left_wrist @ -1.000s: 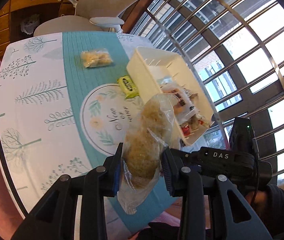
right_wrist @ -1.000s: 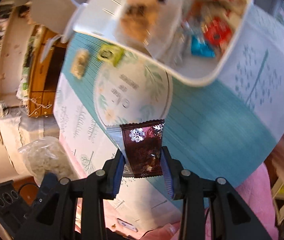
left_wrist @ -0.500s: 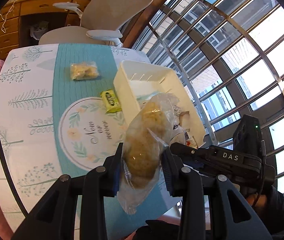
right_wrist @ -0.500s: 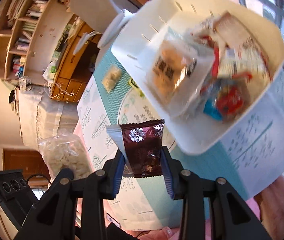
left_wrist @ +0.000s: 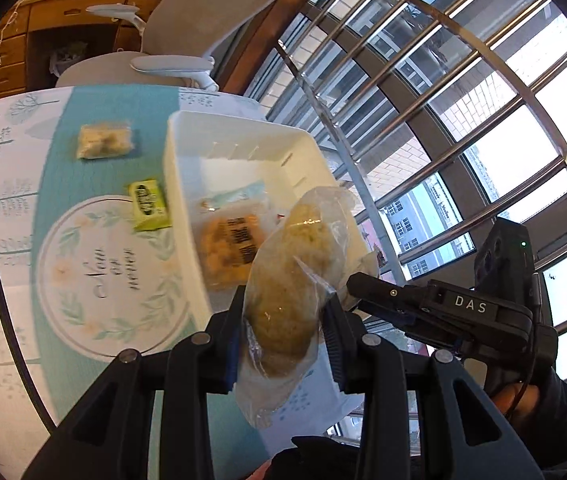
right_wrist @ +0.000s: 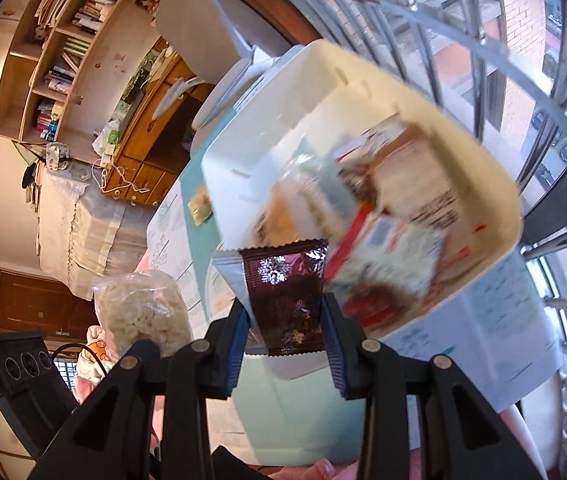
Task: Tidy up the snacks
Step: 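Carry the snack bag and brown packet over the tray and open both grippers, then move both open grippers back toward the last two snacks on the table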
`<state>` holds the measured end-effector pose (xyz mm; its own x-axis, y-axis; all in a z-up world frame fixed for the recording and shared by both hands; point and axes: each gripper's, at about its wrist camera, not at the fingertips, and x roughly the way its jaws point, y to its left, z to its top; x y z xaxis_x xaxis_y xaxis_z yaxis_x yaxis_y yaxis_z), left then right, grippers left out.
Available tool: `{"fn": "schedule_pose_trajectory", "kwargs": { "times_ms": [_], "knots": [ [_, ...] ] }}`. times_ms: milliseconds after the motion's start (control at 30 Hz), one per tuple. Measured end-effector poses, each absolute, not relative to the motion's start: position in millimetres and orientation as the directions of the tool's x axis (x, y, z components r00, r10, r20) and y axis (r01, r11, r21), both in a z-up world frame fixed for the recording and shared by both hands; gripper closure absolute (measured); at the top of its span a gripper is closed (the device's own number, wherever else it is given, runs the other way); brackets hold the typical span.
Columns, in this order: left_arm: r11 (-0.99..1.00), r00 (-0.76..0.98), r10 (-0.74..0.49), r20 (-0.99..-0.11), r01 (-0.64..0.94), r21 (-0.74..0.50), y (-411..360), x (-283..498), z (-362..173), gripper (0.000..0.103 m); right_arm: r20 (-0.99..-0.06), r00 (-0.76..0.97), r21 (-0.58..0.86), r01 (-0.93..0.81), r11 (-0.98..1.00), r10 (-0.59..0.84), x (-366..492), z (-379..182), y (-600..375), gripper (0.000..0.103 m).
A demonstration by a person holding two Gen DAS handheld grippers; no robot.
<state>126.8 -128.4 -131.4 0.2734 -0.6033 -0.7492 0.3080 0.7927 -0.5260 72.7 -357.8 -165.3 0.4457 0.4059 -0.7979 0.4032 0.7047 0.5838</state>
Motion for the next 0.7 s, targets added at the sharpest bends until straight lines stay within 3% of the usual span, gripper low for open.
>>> {"fn": "schedule_pose_trajectory", "kwargs": {
  "times_ms": [267, 400, 533, 633, 700],
  "knots": [
    [0.784, 0.242, -0.613, -0.752, 0.302, -0.543, -171, 129, -148, 0.066, -0.825, 0.451, 0.535, 0.428, 0.728, 0.341, 69, -162, -406, 0.066],
    [0.814, 0.255, -0.574, -0.778, 0.278, -0.509, -176, 131, -151, 0.043, -0.84, 0.435, 0.517, 0.462, 0.721, 0.324, 66, -166, -424, 0.066],
    [0.835, 0.284, -0.545, -0.789, 0.274, -0.478, -173, 131, -145, 0.029, -0.85, 0.41, 0.511, 0.49, 0.707, 0.33, 66, -173, -431, 0.059],
    [0.85, 0.296, -0.521, -0.801, 0.269, -0.453, -168, 129, -142, 0.027, -0.852, 0.403, 0.51, 0.493, 0.704, 0.335, 67, -176, -429, 0.046],
    [0.86, 0.301, -0.503, -0.81, 0.263, -0.437, -162, 127, -140, 0.025, -0.85, 0.404, 0.513, 0.484, 0.709, 0.339, 69, -175, -424, 0.044]
  ]
}}
